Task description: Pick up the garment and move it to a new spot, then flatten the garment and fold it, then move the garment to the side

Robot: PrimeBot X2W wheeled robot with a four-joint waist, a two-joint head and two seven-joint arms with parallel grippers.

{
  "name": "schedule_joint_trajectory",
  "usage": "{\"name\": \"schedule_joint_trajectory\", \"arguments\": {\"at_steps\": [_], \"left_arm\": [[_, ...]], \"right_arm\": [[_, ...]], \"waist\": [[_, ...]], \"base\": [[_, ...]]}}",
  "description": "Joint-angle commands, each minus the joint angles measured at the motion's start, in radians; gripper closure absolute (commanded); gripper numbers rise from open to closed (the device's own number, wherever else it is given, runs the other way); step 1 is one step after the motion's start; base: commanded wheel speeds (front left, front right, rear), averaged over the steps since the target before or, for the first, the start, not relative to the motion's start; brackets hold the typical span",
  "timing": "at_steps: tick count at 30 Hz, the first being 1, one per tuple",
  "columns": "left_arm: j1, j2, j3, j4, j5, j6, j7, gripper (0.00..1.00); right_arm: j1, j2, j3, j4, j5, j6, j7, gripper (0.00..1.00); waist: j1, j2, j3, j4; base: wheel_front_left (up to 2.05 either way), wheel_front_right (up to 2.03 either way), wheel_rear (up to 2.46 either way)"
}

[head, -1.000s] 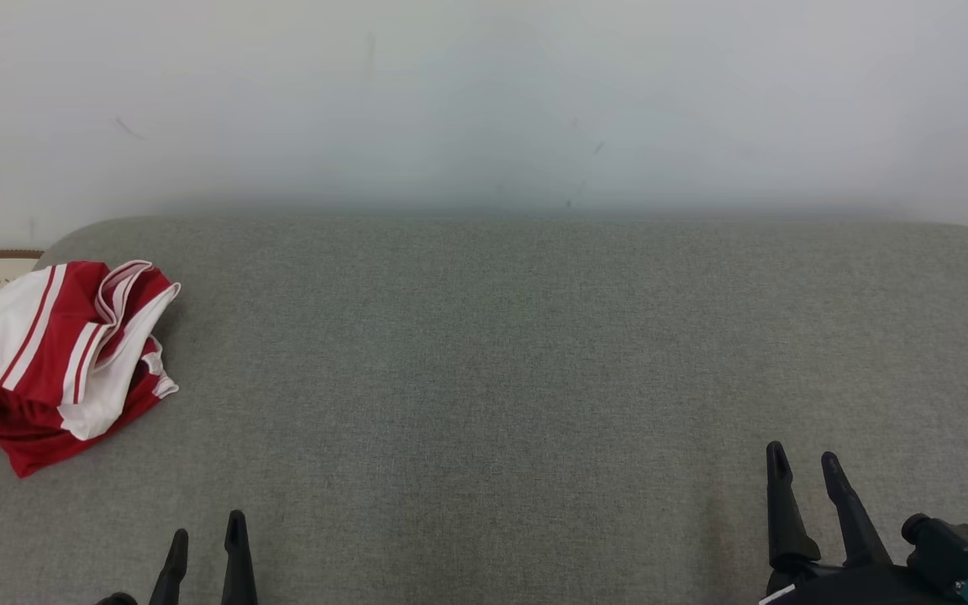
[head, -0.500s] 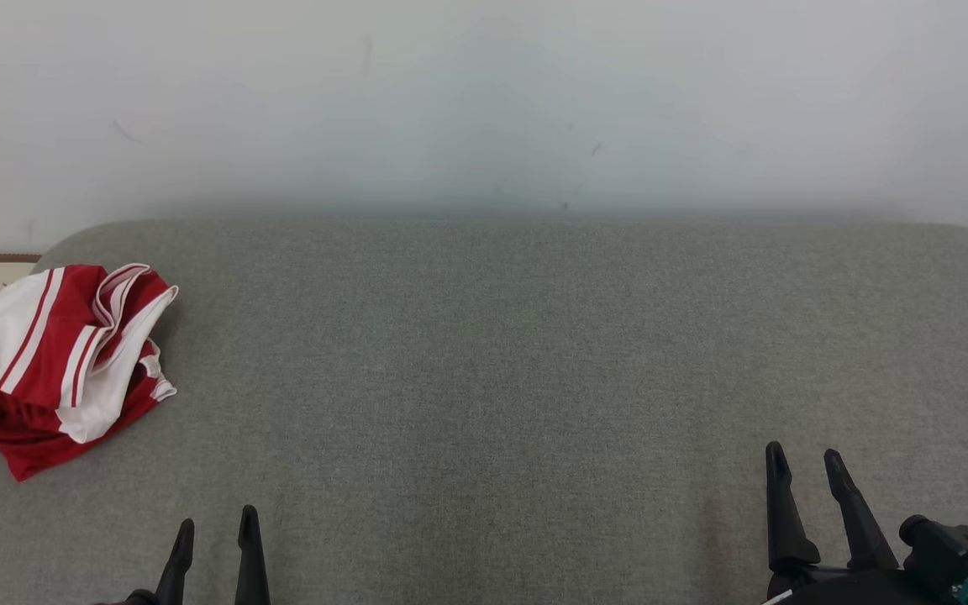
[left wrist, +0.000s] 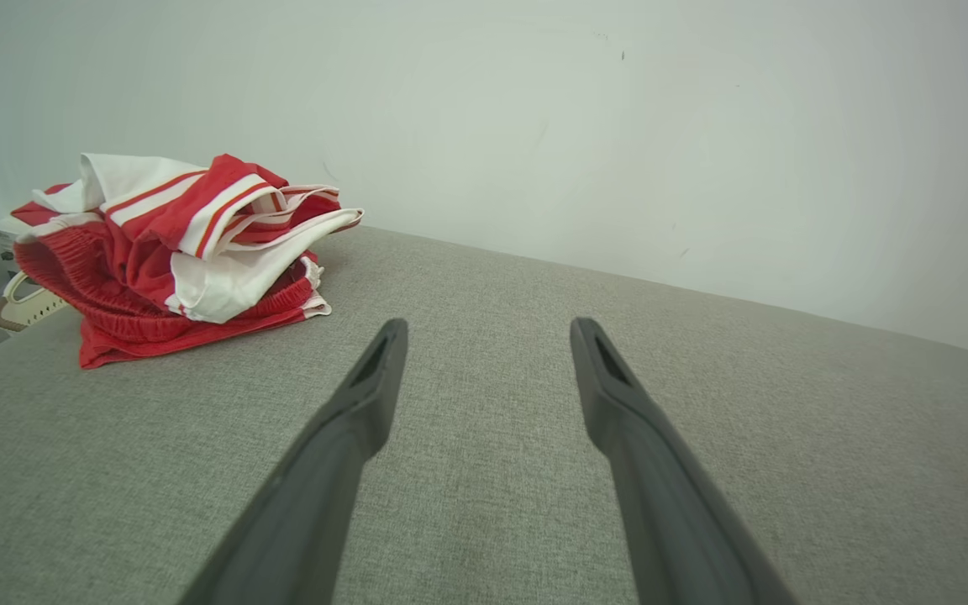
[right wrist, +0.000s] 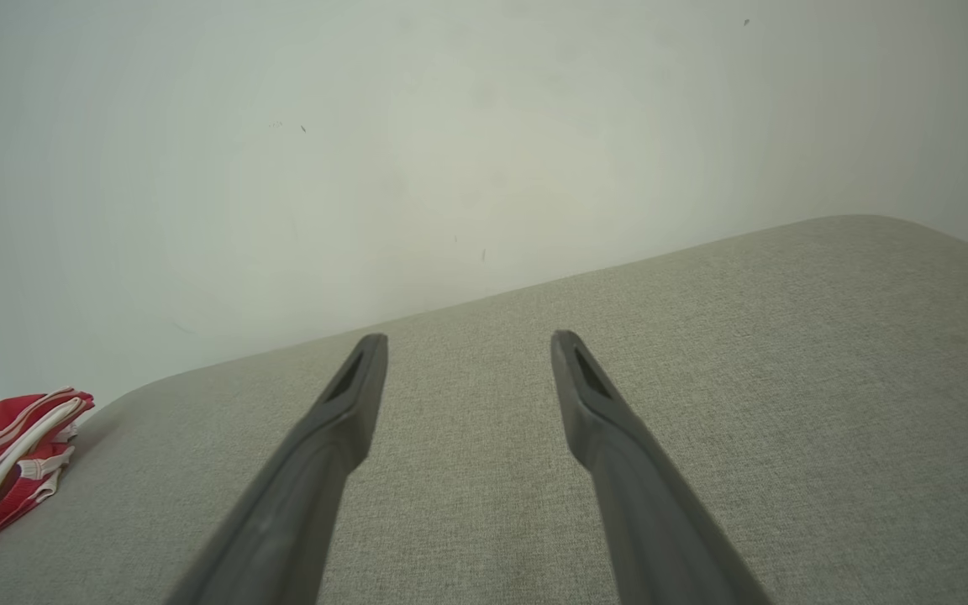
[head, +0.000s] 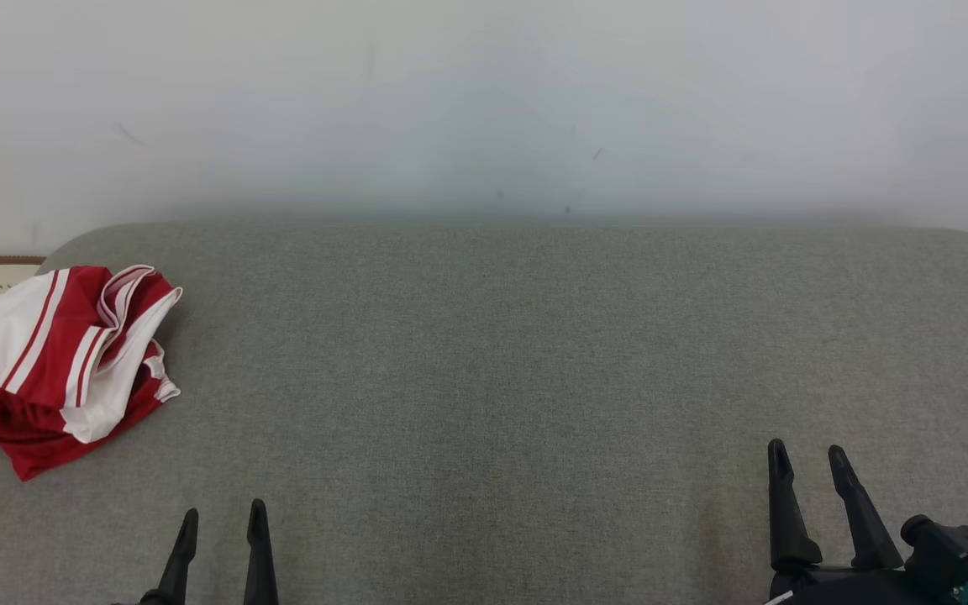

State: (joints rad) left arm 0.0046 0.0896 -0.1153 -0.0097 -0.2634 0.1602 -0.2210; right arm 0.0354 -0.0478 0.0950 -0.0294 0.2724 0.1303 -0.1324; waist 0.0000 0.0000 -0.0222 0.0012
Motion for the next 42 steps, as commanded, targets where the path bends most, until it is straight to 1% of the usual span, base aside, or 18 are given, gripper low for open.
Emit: {"name": "schedule_joint_trajectory", "arguments": {"at_steps": [1,5,15,21,31,42], "left_arm": [[0.018,0.005,-0.003,-0.009,0.019,0.002,-0.009,0.00],[0.020,0.005,-0.004,-0.014,0.046,0.009,-0.016,0.00],[0.034,-0.002,-0.005,-0.033,0.082,0.006,-0.036,0.00],[0.039,-0.008,-0.003,-0.047,0.106,0.016,-0.048,0.00],[0.045,-0.008,0.008,-0.032,0.083,0.009,-0.045,0.00],[0.016,0.022,0.009,-0.037,0.103,0.034,0.024,0.00]], "right_arm": [[0.012,-0.004,0.003,-0.007,-0.015,0.001,-0.006,0.00],[0.013,-0.004,0.006,-0.008,-0.028,0.001,-0.011,0.00],[0.016,-0.004,0.013,-0.010,-0.081,0.001,-0.015,0.00],[0.022,-0.004,0.014,-0.014,-0.105,0.001,-0.020,0.00],[0.028,-0.004,0.012,-0.004,-0.086,0.001,-0.018,0.00],[0.028,-0.004,0.007,-0.002,-0.076,0.001,-0.011,0.00]], "waist": [[0.0000,0.0000,-0.001,0.000],[0.0000,0.0000,-0.006,-0.001],[0.0000,0.0000,-0.010,0.001],[0.0000,0.0000,-0.011,0.004],[0.0000,0.0000,-0.014,0.005],[0.0000,0.0000,-0.016,0.008]], "base": [[0.00,0.00,0.00],[0.00,0.00,0.00],[0.00,0.00,0.00],[0.00,0.00,0.00],[0.00,0.00,0.00],[0.00,0.00,0.00]]}}
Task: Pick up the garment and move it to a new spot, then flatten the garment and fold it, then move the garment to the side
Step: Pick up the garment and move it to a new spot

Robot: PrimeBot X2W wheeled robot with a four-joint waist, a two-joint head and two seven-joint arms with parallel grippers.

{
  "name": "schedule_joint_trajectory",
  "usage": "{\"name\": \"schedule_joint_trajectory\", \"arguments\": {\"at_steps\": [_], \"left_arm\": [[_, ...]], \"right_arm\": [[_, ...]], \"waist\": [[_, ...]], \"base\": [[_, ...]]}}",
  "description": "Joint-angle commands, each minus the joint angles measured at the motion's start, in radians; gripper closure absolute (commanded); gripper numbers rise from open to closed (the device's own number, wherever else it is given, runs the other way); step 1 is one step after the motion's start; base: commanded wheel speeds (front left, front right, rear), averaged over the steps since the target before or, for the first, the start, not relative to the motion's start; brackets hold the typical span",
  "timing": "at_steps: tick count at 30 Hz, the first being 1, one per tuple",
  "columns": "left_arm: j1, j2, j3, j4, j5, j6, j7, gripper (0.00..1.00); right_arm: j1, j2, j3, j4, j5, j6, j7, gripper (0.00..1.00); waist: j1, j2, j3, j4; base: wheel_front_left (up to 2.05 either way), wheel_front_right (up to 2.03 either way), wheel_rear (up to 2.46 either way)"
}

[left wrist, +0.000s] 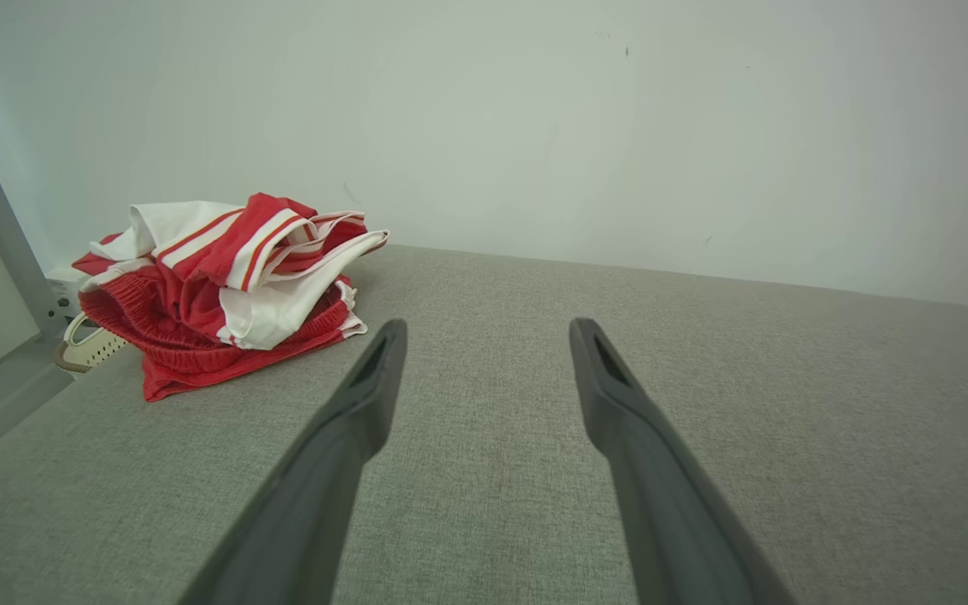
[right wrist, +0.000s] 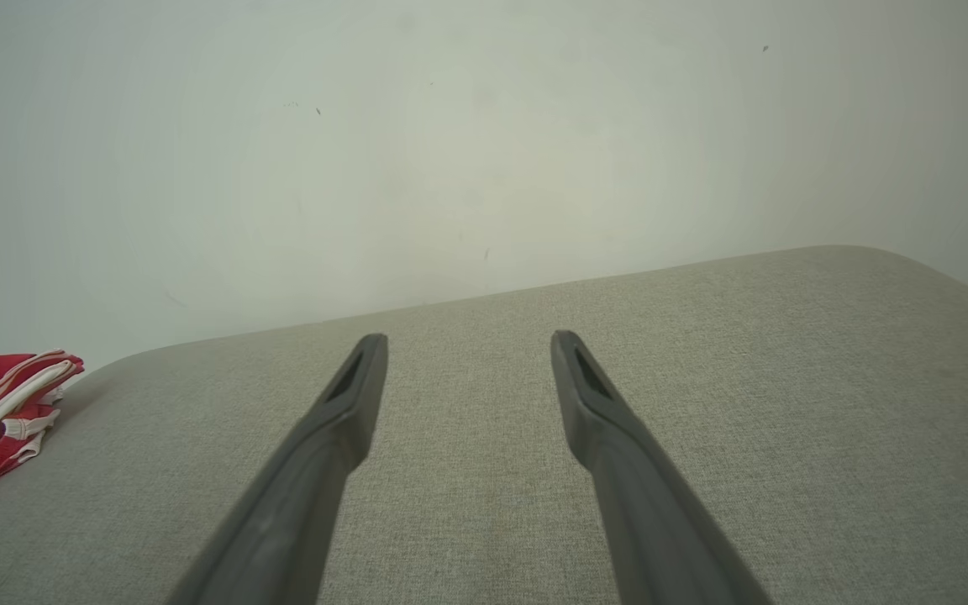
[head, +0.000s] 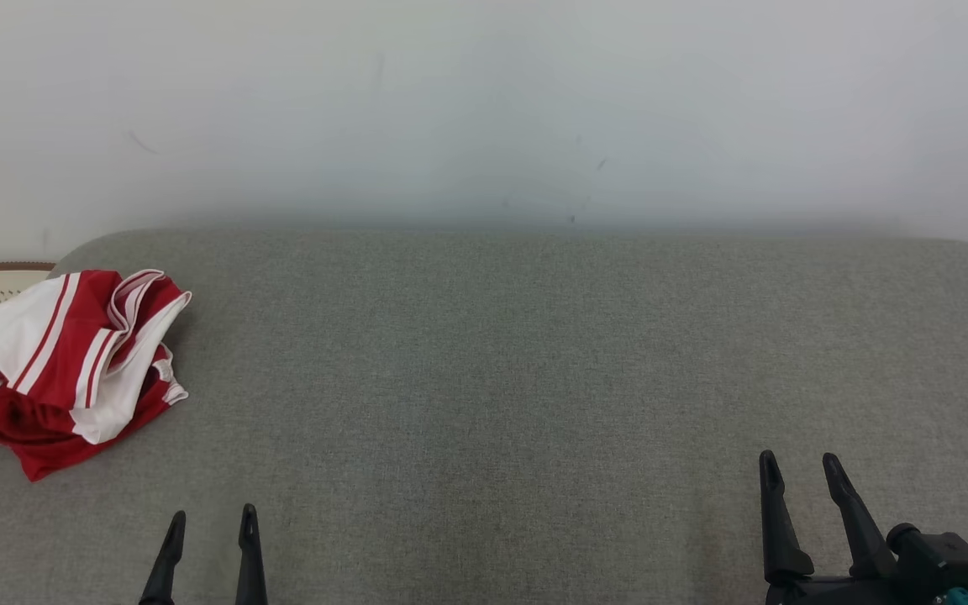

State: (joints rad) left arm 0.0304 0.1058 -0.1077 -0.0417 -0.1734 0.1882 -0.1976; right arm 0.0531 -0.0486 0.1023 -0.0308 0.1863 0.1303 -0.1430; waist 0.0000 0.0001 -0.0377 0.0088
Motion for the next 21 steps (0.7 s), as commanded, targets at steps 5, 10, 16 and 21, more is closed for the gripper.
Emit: {"name": "schedule_joint_trajectory", "arguments": {"at_steps": [5,10,16,21], "left_arm": [[-0.009,0.022,0.003,-0.015,0.020,0.014,0.030,0.00],[-0.005,0.030,0.003,-0.023,0.023,0.024,0.053,0.00],[0.000,0.035,0.001,-0.035,0.019,0.030,0.072,0.00],[-0.003,0.039,0.000,-0.040,0.020,0.036,0.089,0.00]], "right_arm": [[0.009,-0.003,0.001,0.001,0.008,0.001,0.004,0.00],[0.008,-0.003,-0.001,-0.003,0.005,0.001,0.007,0.00],[0.013,-0.003,-0.004,-0.007,0.001,0.001,0.013,0.00],[0.014,-0.003,-0.005,-0.010,-0.003,0.001,0.017,0.00]], "waist": [[0.0000,-0.0001,-0.002,0.000],[0.0000,-0.0001,-0.003,-0.002],[0.0000,-0.0001,-0.003,0.000],[0.0000,-0.0001,-0.001,0.006]], "base": [[0.00,0.00,0.00],[0.00,0.00,0.00],[0.00,0.00,0.00],[0.00,0.00,0.00]]}}
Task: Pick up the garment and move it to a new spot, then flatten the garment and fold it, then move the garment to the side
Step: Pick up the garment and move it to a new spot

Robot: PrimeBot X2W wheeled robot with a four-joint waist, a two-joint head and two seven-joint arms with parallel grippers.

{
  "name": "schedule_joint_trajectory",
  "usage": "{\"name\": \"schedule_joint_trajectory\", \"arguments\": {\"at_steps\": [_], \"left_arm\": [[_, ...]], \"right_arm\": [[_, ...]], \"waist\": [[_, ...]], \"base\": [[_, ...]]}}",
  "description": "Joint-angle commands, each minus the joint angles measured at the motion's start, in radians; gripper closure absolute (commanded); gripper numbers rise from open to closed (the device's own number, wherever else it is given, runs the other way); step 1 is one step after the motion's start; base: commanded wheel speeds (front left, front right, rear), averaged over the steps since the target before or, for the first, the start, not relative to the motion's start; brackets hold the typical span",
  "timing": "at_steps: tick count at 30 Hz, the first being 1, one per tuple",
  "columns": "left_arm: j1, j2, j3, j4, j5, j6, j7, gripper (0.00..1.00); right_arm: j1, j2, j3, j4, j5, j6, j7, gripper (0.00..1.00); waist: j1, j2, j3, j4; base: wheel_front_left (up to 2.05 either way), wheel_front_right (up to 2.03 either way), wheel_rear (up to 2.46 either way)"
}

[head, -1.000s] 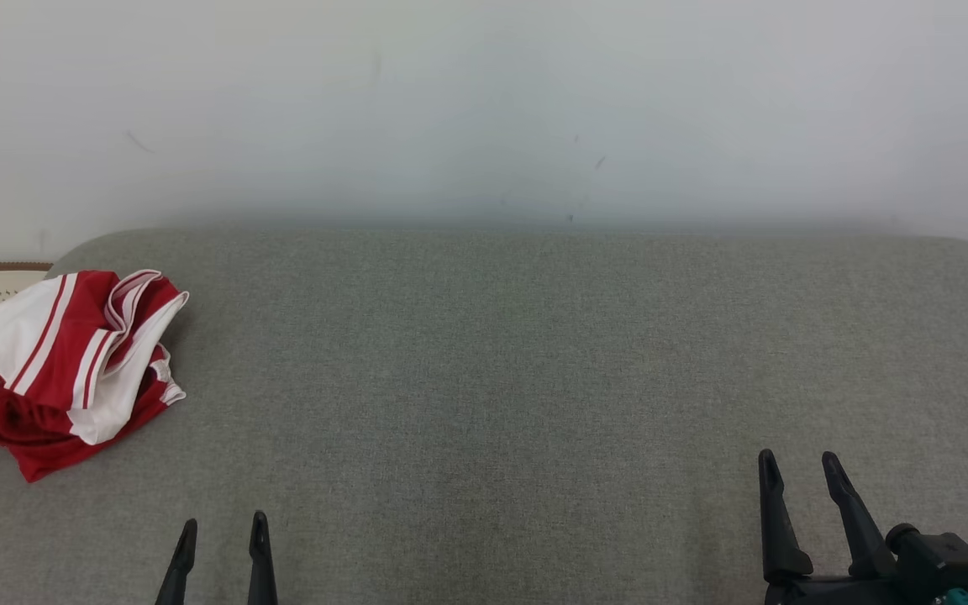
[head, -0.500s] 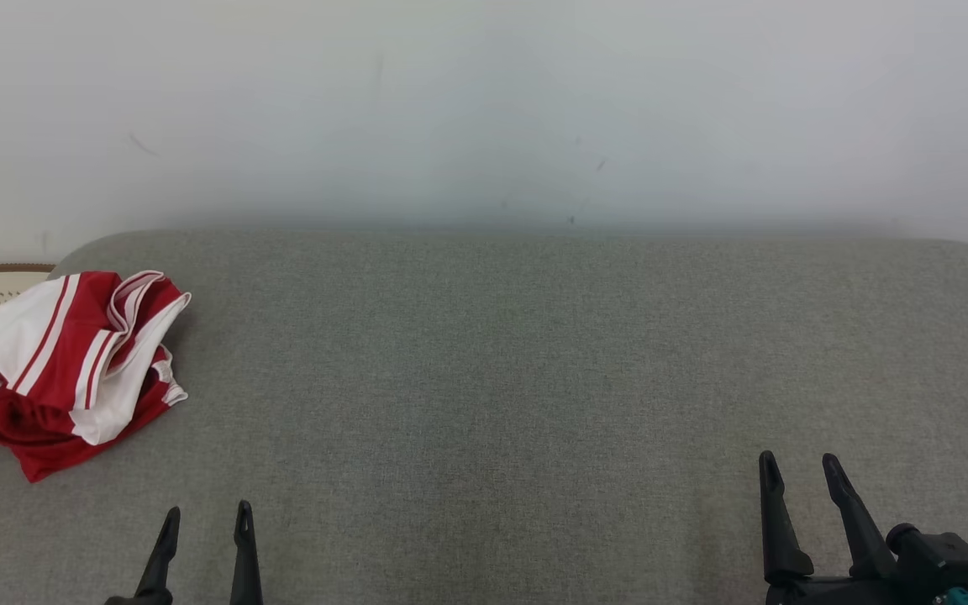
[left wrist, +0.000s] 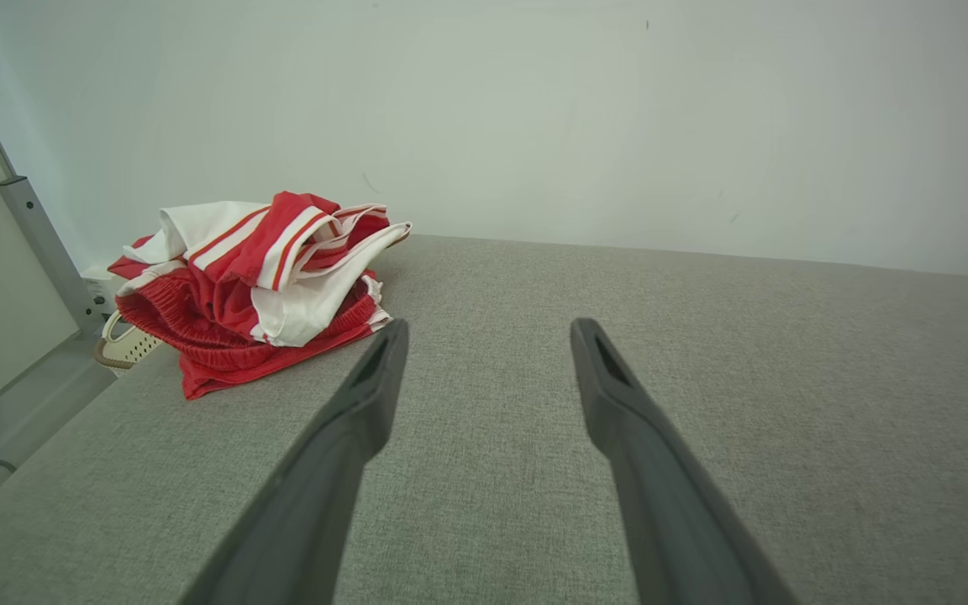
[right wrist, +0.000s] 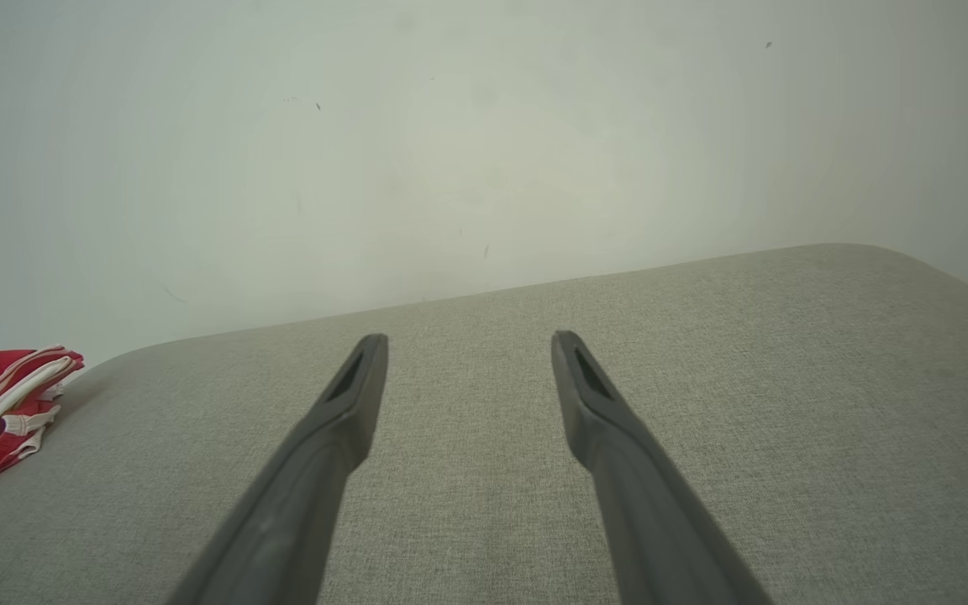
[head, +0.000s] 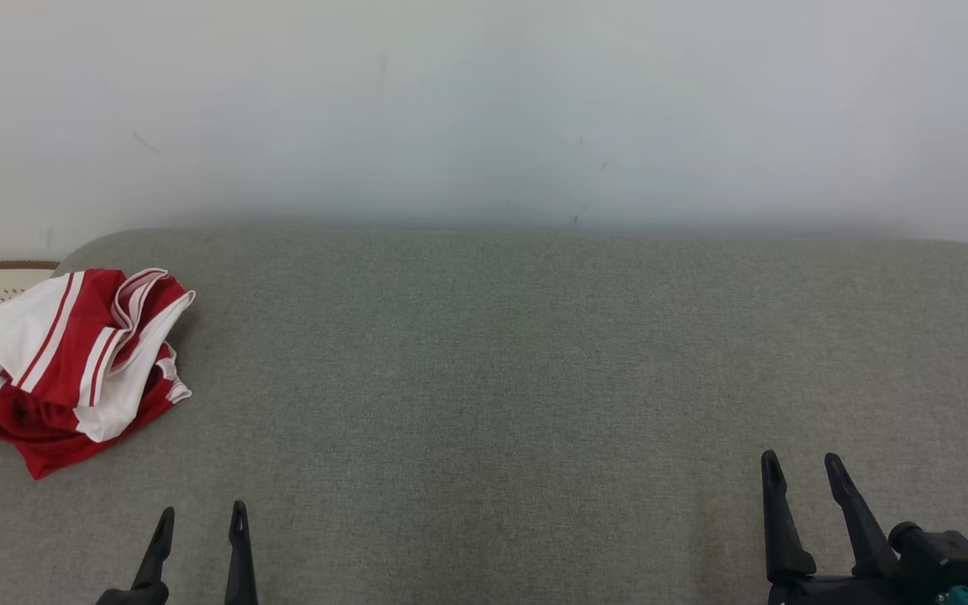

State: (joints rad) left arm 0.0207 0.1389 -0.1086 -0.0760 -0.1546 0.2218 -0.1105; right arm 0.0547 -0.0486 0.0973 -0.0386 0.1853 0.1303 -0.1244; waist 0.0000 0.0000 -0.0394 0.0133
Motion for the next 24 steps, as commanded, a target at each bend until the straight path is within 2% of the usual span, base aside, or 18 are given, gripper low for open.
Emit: {"name": "schedule_joint_trajectory", "arguments": {"at_steps": [1,12,24], "left_arm": [[0.006,0.007,0.001,-0.006,0.001,0.004,0.004,0.00],[-0.016,0.016,-0.004,-0.011,-0.003,0.008,0.021,0.00],[-0.018,0.039,0.003,-0.010,-0.006,0.015,0.052,0.00]], "right_arm": [[0.013,-0.003,-0.001,-0.003,-0.004,0.001,-0.002,0.00],[0.019,-0.003,-0.006,0.001,0.009,0.001,0.006,0.00],[0.029,-0.003,-0.015,0.015,0.005,0.001,0.068,0.00]], "waist": [[0.0000,0.0000,0.000,0.002],[0.0000,0.0000,0.002,0.055],[0.0000,0.0000,-0.005,0.211]], "base": [[0.00,0.00,0.00],[0.00,0.00,0.00],[0.00,0.00,0.00]]}}
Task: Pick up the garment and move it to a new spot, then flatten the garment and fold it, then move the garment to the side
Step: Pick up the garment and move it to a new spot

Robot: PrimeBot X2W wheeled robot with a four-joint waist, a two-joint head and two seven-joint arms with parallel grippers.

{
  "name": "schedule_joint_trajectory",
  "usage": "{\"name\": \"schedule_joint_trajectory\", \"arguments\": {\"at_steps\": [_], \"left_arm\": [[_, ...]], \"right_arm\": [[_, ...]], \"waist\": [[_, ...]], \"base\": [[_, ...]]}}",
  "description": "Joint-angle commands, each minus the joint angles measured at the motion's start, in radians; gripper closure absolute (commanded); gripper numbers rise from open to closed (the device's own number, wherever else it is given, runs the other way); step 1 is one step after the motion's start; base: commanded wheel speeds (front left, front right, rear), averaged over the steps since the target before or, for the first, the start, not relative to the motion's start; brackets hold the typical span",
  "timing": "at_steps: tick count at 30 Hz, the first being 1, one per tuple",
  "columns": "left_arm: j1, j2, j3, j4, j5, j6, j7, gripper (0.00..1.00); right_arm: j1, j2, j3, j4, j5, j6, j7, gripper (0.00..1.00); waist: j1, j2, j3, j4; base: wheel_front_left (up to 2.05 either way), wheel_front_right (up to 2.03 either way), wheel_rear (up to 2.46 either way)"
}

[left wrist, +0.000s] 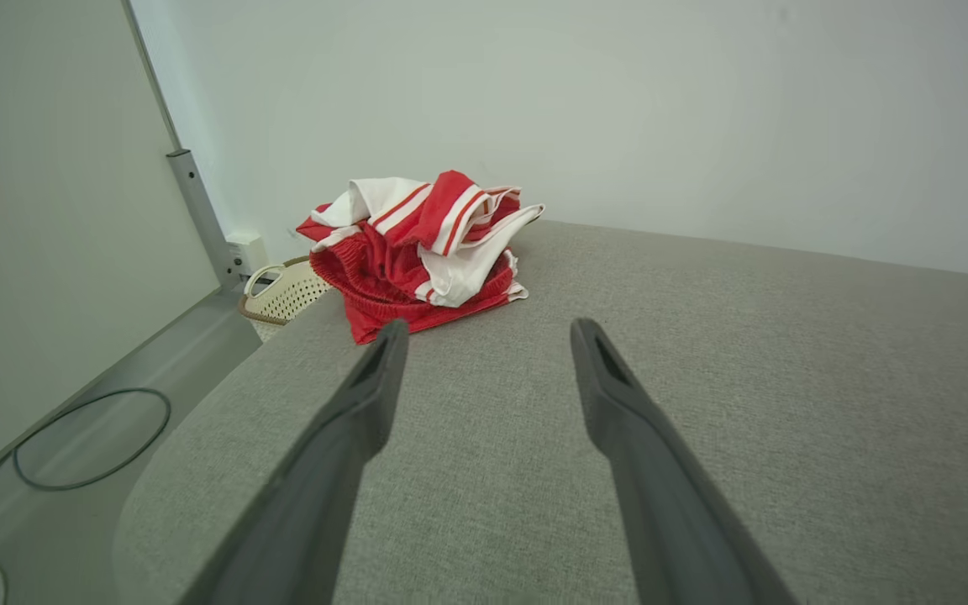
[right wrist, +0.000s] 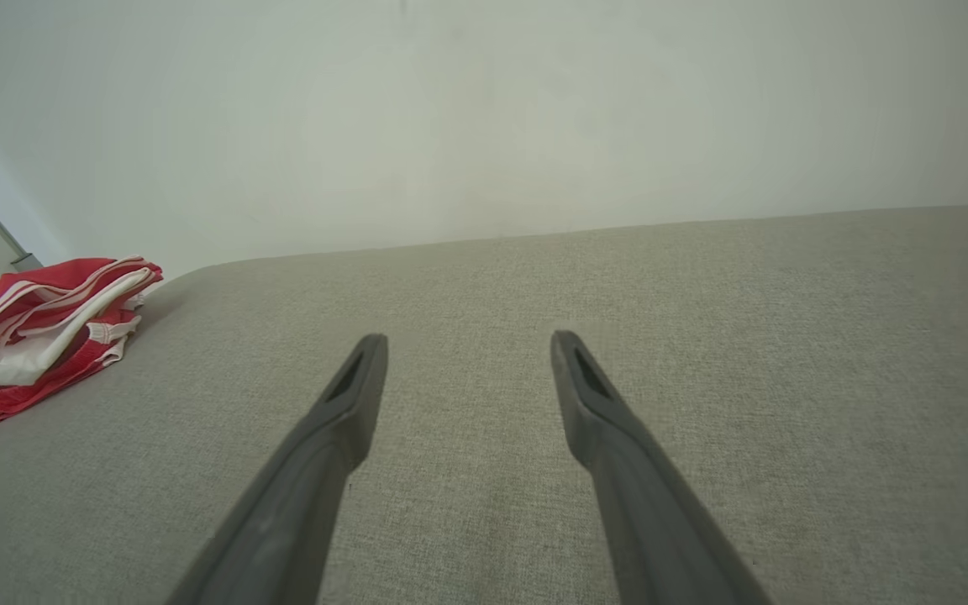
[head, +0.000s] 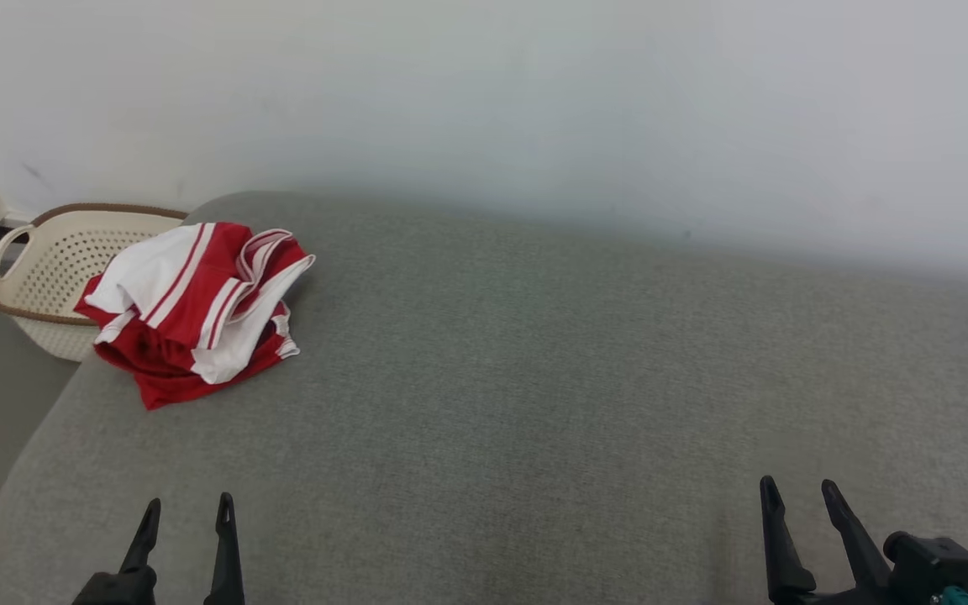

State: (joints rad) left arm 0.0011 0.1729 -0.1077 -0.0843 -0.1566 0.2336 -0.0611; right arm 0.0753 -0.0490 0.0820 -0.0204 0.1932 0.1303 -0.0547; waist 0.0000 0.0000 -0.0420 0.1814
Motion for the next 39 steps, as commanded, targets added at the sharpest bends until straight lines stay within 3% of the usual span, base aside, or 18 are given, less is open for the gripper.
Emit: {"name": "schedule_joint_trajectory", "arguments": {"at_steps": [1,10,21,31,39], "left_arm": [[0.002,0.006,0.000,-0.003,-0.004,0.004,0.005,0.00],[0.016,0.012,0.002,0.003,-0.016,0.011,0.011,0.00],[0.022,0.016,0.027,-0.001,-0.034,0.026,-0.003,0.00],[0.040,0.006,0.054,-0.011,-0.060,0.048,-0.022,0.00],[-0.004,0.014,0.062,-0.016,-0.088,0.031,-0.020,0.00]], "right_arm": [[0.007,-0.002,-0.001,-0.004,-0.007,0.001,0.006,0.00],[0.005,-0.002,0.004,-0.017,-0.023,0.001,0.038,0.00],[0.002,-0.003,0.018,-0.025,-0.040,0.001,0.055,0.00],[0.001,-0.002,0.027,-0.022,-0.038,0.001,0.059,0.00],[-0.028,-0.002,0.046,-0.015,-0.044,0.001,0.061,0.00]], "waist": [[0.0000,0.0000,-0.002,0.057],[0.0000,0.0000,-0.014,0.173],[0.0000,0.0000,-0.014,0.254],[0.0000,0.0000,-0.007,0.262],[0.0000,0.0000,0.014,0.211]], "base": [[0.00,0.00,0.00],[0.00,0.00,0.00],[0.00,0.00,0.00],[0.00,0.00,0.00],[0.00,0.00,0.00]]}}
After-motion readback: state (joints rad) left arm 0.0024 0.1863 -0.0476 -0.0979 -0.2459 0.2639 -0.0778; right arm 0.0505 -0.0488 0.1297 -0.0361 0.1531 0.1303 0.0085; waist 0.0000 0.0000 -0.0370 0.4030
